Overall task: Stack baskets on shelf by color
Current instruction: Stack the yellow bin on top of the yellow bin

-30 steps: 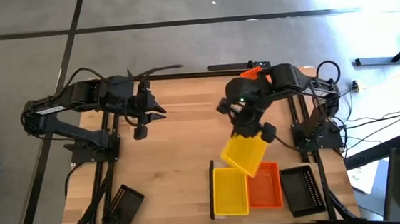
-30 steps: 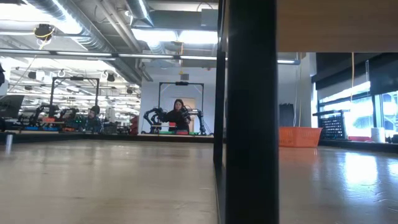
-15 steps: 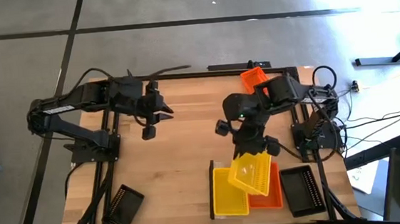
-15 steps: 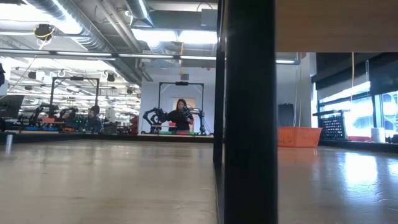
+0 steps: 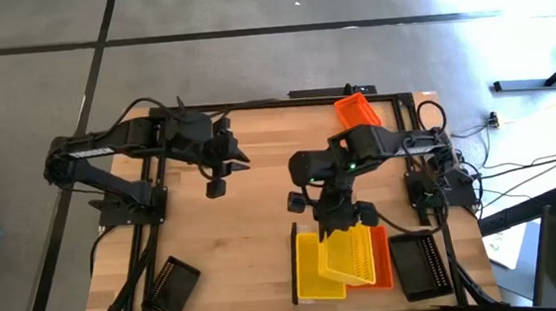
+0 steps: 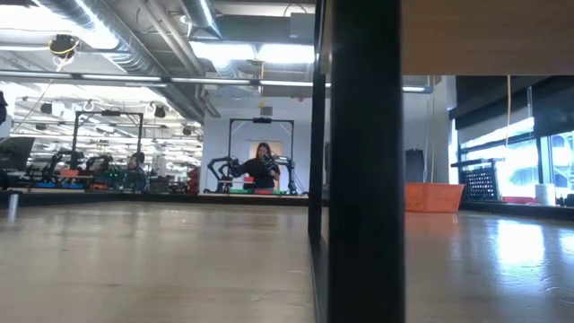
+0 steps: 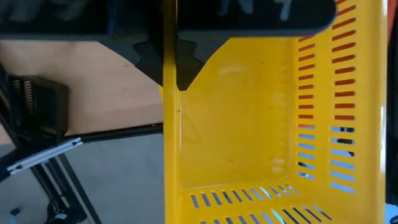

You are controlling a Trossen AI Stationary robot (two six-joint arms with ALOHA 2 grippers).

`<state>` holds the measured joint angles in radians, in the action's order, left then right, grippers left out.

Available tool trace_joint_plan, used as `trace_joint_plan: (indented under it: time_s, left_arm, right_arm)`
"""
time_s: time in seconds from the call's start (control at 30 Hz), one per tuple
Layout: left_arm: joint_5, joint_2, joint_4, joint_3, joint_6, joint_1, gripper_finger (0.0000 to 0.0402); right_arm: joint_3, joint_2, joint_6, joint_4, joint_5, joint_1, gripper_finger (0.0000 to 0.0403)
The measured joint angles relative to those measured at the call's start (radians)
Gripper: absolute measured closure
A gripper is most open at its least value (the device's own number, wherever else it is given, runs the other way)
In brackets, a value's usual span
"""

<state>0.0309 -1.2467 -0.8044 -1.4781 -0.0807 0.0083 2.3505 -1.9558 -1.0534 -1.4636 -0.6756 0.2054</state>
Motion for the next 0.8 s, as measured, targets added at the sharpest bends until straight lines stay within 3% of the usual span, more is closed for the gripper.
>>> trace_joint_plan:
  time_s: [0.2,0.8]
  left_arm:
    - [-0.073,0.001,0.016,0.0,0.001,-0.04,0.0334]
    - [-0.069,0.012,0.016,0.0,0.0,-0.116,0.0334]
  right_arm:
    - [0.0,-0.029,0.002,0.003,0.001,-0.02,0.0403]
    - [-0.001,-0.134,0.057,0.009,0.035,-0.025,0.0403]
